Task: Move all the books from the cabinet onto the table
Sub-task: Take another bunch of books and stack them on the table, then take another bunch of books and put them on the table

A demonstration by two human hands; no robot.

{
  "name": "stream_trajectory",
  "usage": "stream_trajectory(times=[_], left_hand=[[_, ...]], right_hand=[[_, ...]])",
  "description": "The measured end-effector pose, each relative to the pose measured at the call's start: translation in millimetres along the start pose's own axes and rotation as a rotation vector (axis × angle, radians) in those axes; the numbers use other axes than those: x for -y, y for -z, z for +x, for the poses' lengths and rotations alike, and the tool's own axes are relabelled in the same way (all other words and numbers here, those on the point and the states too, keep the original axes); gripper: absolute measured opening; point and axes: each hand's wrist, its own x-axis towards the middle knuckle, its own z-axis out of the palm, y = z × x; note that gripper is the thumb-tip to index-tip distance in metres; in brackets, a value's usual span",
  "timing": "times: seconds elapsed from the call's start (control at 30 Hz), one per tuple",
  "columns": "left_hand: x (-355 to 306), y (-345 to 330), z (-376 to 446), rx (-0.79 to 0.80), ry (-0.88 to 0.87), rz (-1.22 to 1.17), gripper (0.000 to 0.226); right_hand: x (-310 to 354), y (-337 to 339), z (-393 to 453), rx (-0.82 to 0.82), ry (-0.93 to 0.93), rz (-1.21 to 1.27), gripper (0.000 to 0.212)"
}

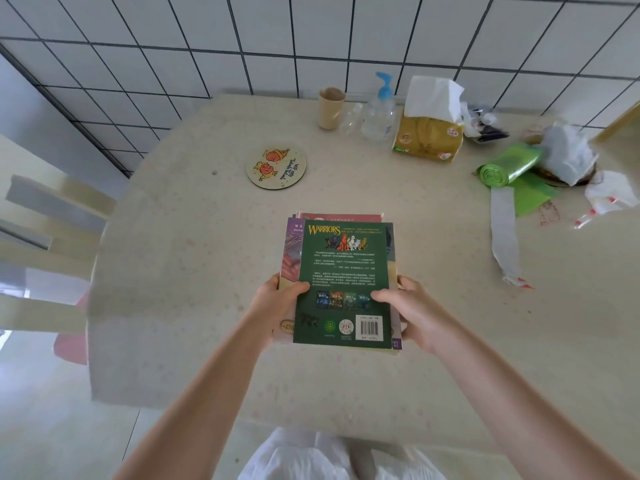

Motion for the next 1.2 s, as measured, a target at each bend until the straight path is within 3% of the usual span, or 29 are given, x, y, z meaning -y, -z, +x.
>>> stream_trajectory(times=[0.07,0.13,0.2,0.27,0.43,0.63,0.77,0.93,1.2], left_hand=[[4,-1,-4,-0.026,-0.047,0.041,0.017],[10,0,-11,-0.112,-0.111,0.161,0.045],[12,-2,-25,-0.265,-0.207,0.276,0.062],[13,-8,-43,-0.384,-0.348,0.341,0.059],[14,-44,-80,-0.462,-0.666,0.383,0.039],[24,-85,-101,-0.336,-0.783,0.444,0.04],[38,-100,-113,-0.213,-0.871,0.5,0.031],[73,-107,-123,0.007,-0.938,0.592,0.034],[128,-90,-144,0.305,-1.084,0.802,0.036]], right_hand=[[-1,4,-8,-0.003,0.008,-0.011,0.041],[-4,10,-17,-0.033,0.044,-0.077,0.042],[-8,19,-27,-0.072,0.142,-0.159,0.026],[-14,29,-34,-0.11,0.255,-0.187,0.019],[-38,45,-46,-0.155,0.458,-0.262,0.042],[-63,62,-64,-0.274,0.672,-0.488,0.049],[-92,67,-79,-0.398,0.701,-0.518,0.046],[-145,39,-93,-0.595,0.66,-0.367,0.038],[-244,-26,-151,-0.849,0.418,-0.192,0.036]])
